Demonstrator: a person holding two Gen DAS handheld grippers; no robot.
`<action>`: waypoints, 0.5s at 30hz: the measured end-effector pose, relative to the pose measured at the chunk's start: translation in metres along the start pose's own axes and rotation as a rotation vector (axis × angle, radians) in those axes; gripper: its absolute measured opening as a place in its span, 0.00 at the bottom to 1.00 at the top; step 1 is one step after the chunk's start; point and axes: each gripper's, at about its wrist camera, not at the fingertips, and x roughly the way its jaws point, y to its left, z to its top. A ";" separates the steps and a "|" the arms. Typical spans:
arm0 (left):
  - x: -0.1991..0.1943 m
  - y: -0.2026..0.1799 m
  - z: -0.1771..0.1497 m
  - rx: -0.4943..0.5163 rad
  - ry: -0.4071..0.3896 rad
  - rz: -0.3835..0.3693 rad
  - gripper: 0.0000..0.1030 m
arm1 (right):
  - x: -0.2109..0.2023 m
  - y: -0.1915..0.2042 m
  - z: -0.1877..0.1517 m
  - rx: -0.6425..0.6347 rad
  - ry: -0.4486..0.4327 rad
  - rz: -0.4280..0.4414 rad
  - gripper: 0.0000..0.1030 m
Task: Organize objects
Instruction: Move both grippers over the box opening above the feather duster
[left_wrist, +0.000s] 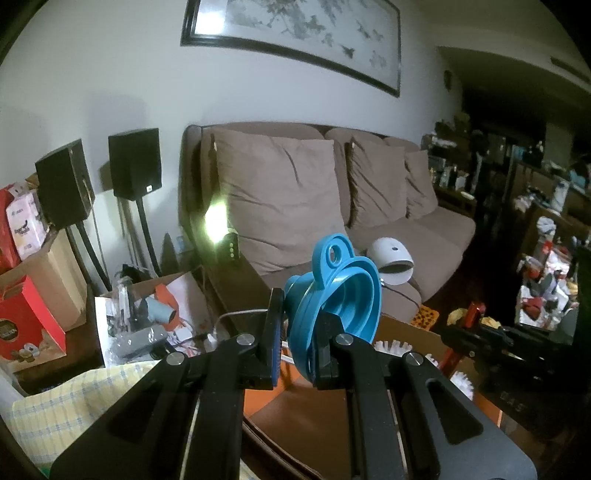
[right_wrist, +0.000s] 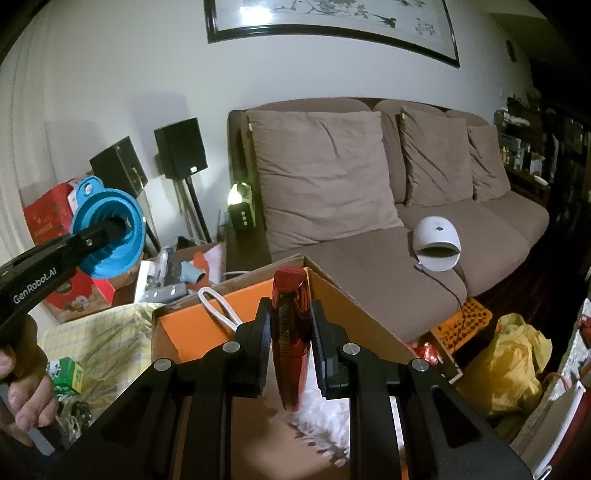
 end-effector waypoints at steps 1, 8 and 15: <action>0.001 -0.001 0.000 0.006 0.005 0.000 0.10 | 0.000 0.000 0.000 0.000 0.002 -0.001 0.19; 0.012 -0.005 -0.007 0.021 0.043 -0.002 0.10 | 0.003 0.003 -0.001 -0.008 0.010 0.006 0.19; 0.024 -0.005 -0.011 -0.006 0.124 -0.085 0.10 | 0.011 0.005 -0.004 -0.016 0.050 0.028 0.19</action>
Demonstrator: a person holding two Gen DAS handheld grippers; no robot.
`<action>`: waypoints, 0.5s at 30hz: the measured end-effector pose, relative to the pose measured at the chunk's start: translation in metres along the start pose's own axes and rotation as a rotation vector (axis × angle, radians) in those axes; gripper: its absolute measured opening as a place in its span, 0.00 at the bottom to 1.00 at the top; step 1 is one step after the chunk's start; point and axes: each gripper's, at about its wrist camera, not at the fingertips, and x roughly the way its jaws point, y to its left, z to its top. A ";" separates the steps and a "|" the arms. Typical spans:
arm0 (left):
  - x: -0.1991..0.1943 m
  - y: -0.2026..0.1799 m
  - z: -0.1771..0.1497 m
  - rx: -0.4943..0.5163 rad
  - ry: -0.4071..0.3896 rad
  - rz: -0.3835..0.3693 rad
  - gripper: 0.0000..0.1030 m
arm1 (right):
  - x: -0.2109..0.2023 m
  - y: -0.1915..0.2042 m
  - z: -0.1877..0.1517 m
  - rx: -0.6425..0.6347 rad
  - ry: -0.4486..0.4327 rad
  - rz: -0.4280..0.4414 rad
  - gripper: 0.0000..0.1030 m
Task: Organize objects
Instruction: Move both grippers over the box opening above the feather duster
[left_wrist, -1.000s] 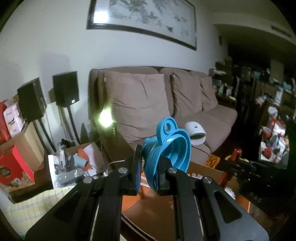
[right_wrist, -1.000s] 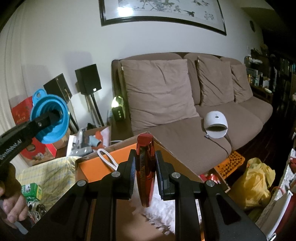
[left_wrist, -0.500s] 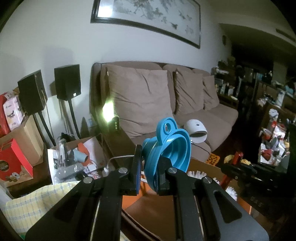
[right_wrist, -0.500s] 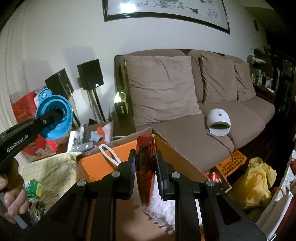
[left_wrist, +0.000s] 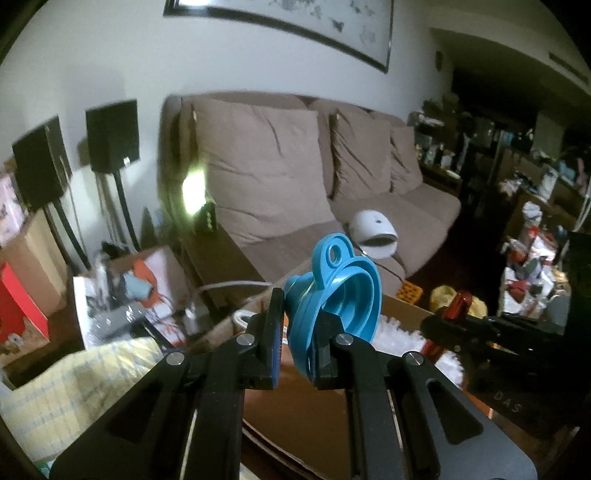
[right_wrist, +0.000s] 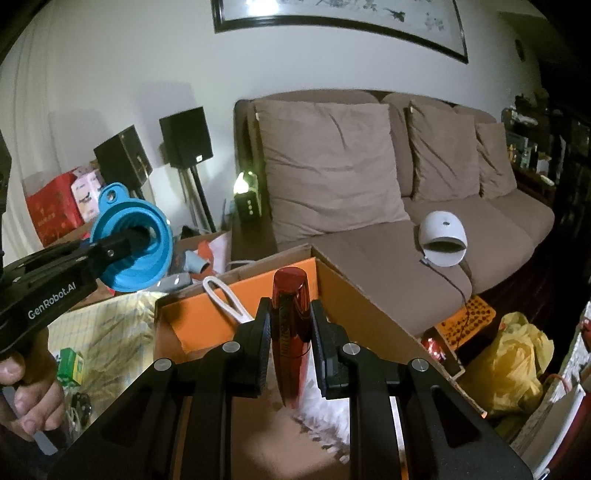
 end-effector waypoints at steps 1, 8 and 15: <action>0.001 0.001 0.000 -0.001 0.008 -0.003 0.10 | 0.001 -0.001 0.000 0.011 0.009 0.022 0.19; 0.011 0.001 -0.002 0.013 0.062 -0.017 0.10 | 0.006 0.002 -0.002 0.008 0.035 0.049 0.19; 0.030 -0.001 -0.011 0.029 0.145 -0.034 0.10 | 0.019 0.000 -0.009 0.023 0.102 0.058 0.19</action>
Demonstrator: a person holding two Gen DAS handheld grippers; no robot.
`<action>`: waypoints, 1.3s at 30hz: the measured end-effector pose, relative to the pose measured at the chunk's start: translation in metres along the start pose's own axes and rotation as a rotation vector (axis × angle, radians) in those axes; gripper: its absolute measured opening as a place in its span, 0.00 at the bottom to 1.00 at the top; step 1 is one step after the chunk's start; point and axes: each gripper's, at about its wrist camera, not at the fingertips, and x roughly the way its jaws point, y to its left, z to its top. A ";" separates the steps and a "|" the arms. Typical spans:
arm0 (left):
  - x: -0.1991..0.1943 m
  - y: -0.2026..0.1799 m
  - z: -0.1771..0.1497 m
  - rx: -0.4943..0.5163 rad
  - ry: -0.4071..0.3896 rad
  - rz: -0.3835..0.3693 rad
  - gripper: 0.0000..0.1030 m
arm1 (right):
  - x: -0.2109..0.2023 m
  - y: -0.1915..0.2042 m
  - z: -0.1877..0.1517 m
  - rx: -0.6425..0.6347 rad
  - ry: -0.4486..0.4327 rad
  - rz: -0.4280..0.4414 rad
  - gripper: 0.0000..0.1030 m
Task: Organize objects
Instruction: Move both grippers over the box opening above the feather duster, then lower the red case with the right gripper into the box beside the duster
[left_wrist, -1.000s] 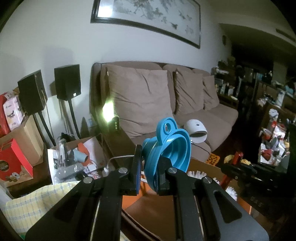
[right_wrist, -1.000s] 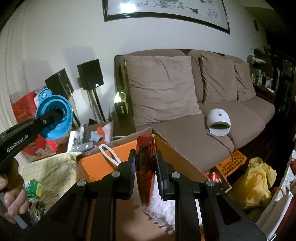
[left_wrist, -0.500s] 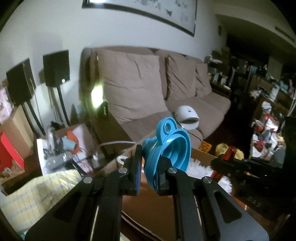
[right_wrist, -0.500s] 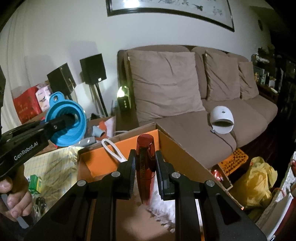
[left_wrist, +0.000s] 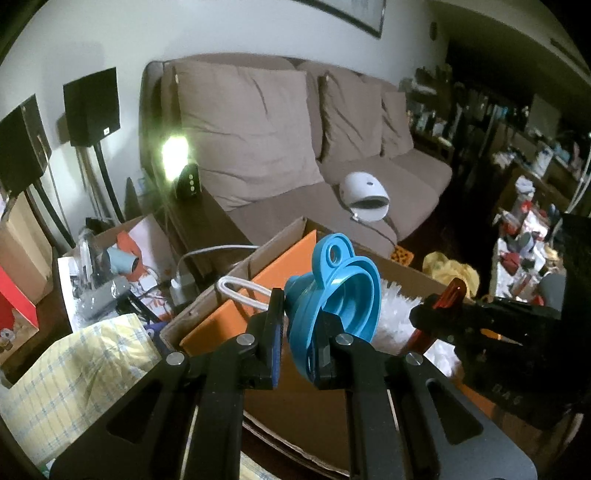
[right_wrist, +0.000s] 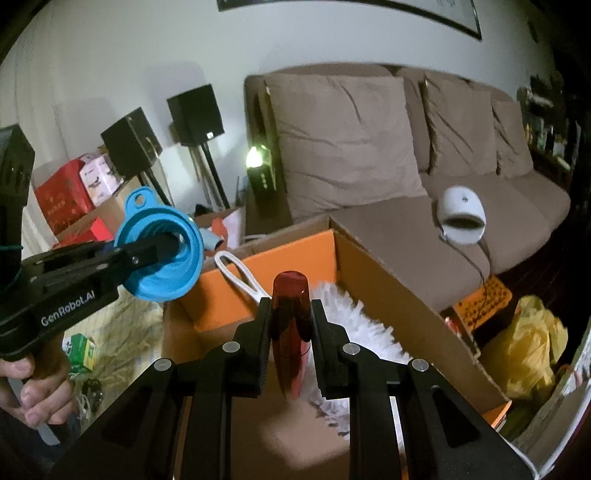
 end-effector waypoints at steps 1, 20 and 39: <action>0.001 -0.001 -0.001 0.004 0.002 0.003 0.10 | 0.003 -0.003 -0.001 0.012 0.012 0.005 0.19; 0.016 -0.007 -0.007 0.055 0.090 -0.006 0.10 | 0.018 -0.010 -0.008 0.039 0.104 0.029 0.19; 0.024 -0.008 -0.013 0.072 0.157 -0.019 0.10 | 0.026 -0.012 -0.010 0.042 0.152 0.021 0.19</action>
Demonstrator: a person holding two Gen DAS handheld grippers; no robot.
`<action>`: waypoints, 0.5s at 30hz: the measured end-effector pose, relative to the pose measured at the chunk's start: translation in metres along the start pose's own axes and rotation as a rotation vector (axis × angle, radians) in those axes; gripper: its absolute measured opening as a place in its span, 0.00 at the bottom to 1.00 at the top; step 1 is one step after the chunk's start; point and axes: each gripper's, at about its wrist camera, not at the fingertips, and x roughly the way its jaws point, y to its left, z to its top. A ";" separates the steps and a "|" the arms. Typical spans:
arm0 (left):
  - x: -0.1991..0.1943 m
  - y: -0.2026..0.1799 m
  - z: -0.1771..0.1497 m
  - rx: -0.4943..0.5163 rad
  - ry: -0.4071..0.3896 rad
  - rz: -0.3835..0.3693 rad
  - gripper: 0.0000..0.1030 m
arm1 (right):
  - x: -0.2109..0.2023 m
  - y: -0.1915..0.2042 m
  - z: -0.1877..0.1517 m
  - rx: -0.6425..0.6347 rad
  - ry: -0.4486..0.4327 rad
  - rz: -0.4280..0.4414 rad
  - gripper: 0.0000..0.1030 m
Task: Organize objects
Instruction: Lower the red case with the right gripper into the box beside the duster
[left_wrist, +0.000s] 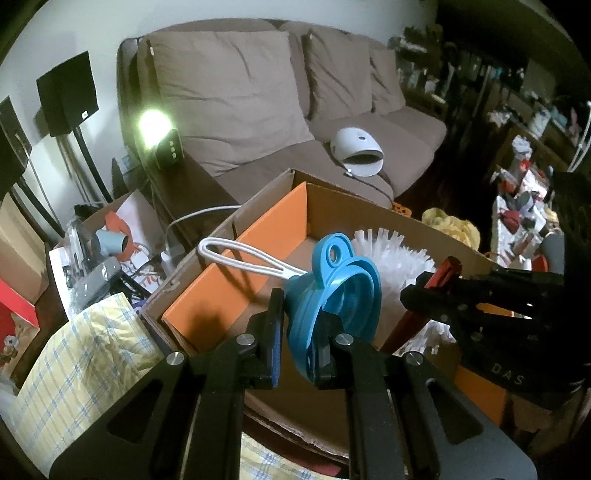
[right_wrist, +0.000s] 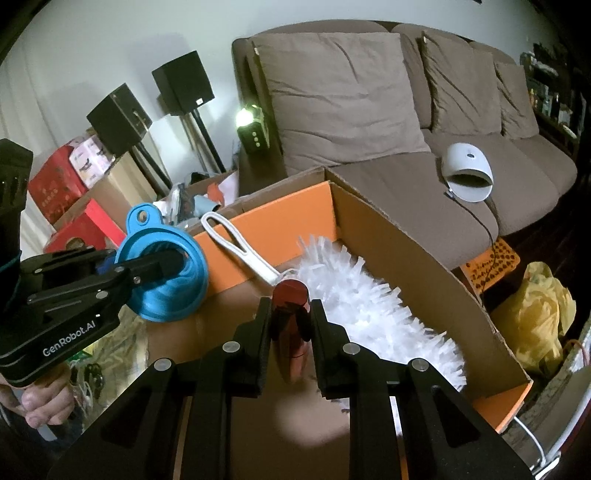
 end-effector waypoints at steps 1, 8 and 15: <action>0.000 0.000 0.000 -0.002 0.001 -0.003 0.10 | 0.001 0.000 0.000 -0.001 0.005 0.000 0.19; 0.001 -0.002 -0.001 0.009 0.015 -0.002 0.10 | 0.008 0.003 -0.003 -0.019 0.036 -0.007 0.19; -0.003 -0.003 -0.001 0.015 0.008 -0.006 0.10 | 0.011 0.007 -0.005 -0.035 0.057 0.007 0.19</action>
